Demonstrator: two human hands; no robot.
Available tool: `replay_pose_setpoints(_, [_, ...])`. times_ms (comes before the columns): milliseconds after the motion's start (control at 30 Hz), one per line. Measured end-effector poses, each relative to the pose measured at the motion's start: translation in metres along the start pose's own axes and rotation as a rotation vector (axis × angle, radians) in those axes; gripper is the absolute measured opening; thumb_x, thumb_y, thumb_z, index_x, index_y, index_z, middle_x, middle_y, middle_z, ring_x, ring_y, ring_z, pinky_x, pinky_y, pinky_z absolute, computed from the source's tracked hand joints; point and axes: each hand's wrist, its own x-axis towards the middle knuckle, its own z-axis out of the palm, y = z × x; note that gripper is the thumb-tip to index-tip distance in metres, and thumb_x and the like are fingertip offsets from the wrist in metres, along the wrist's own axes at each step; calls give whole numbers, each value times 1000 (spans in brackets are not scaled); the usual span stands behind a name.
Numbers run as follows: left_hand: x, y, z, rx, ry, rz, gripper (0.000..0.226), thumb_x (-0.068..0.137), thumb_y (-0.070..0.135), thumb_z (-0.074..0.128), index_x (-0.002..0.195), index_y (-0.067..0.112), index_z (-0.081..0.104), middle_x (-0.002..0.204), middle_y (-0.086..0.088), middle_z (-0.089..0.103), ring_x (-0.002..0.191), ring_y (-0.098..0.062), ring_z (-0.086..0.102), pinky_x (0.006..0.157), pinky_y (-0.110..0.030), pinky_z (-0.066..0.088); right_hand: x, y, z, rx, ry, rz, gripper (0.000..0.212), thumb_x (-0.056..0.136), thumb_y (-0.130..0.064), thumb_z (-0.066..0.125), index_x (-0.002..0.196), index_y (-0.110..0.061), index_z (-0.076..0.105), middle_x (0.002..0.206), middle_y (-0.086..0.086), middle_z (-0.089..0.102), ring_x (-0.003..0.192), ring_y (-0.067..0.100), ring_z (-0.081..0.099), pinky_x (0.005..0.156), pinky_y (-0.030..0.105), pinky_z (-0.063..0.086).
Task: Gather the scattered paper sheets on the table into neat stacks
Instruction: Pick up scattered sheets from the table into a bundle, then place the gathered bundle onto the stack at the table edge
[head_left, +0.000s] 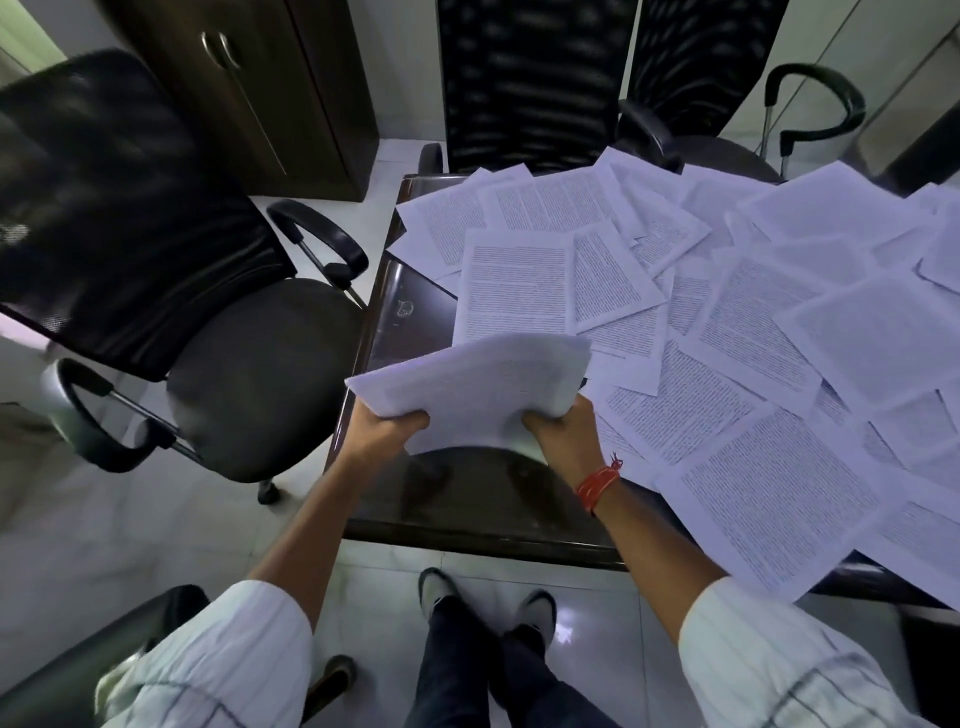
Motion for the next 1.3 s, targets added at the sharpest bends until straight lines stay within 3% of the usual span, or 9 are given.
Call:
replay_pose_setpoints(267, [16,-30,-32,-27,-73,-407,21,83,-13,63,89,6,70,81,2,77,89,-31,68,72,-33,56,15,10,44,136,-219,277,21,86,3,61,102,-11,64,95,1,69,88,18,67,67,19,54])
replay_pose_setpoints(367, [31,-38,-49,-92,64,-490,18,87,-11,58,93,2,67,88,-10,71,83,-32,66,70,-37,53,47,13,58,126,-161,320,18,90,-14,65,107,-8,64,97,1,69,92,21,66,69,23,52])
replay_pose_setpoints(467, [49,-44,-75,-161,164,-575,17,86,-9,58,91,3,68,89,-14,69,82,-36,64,70,-40,51,85,20,63,-377,-2,66,33,90,-29,68,115,-13,56,104,2,65,96,19,62,84,32,53])
replay_pose_setpoints(533, [59,-50,-90,-133,198,-619,14,85,-9,59,87,3,67,87,-14,68,82,-36,62,69,-38,50,107,30,68,-851,-27,-162,54,91,-34,65,135,-10,46,133,14,54,124,29,50,105,40,44])
replay_pose_setpoints(700, [83,-63,-112,-106,237,-697,10,84,-6,61,82,3,65,89,-17,66,84,-37,61,80,-44,52,135,55,82,-1285,-292,-150,84,96,-58,43,156,-14,3,163,17,0,151,33,2,121,54,9])
replay_pose_setpoints(1000, [99,-57,-109,-91,112,-681,14,84,-9,56,83,2,65,86,-16,67,80,-36,62,70,-39,51,147,50,79,-1406,-223,-370,45,93,-9,58,135,-10,44,131,15,54,119,32,51,103,42,39])
replay_pose_setpoints(1067, [101,-53,-110,-87,95,-664,14,86,-8,55,83,3,63,88,-14,66,80,-33,61,69,-37,50,153,45,79,-1333,-180,-286,49,96,-34,55,138,-12,41,136,13,49,123,31,47,104,43,37])
replay_pose_setpoints(1167, [104,-55,-113,-99,87,-644,15,88,-8,55,84,5,62,90,-13,66,81,-30,61,67,-35,48,154,51,88,-1190,-99,42,104,80,-83,38,153,-14,16,160,18,11,148,37,12,117,54,8])
replay_pose_setpoints(1300, [107,-63,-118,-106,77,-656,14,86,-7,56,86,4,65,91,-14,68,82,-33,63,69,-38,51,149,69,102,-1190,-77,143,109,81,-84,28,156,-10,-1,163,16,-11,150,33,-10,116,54,-6])
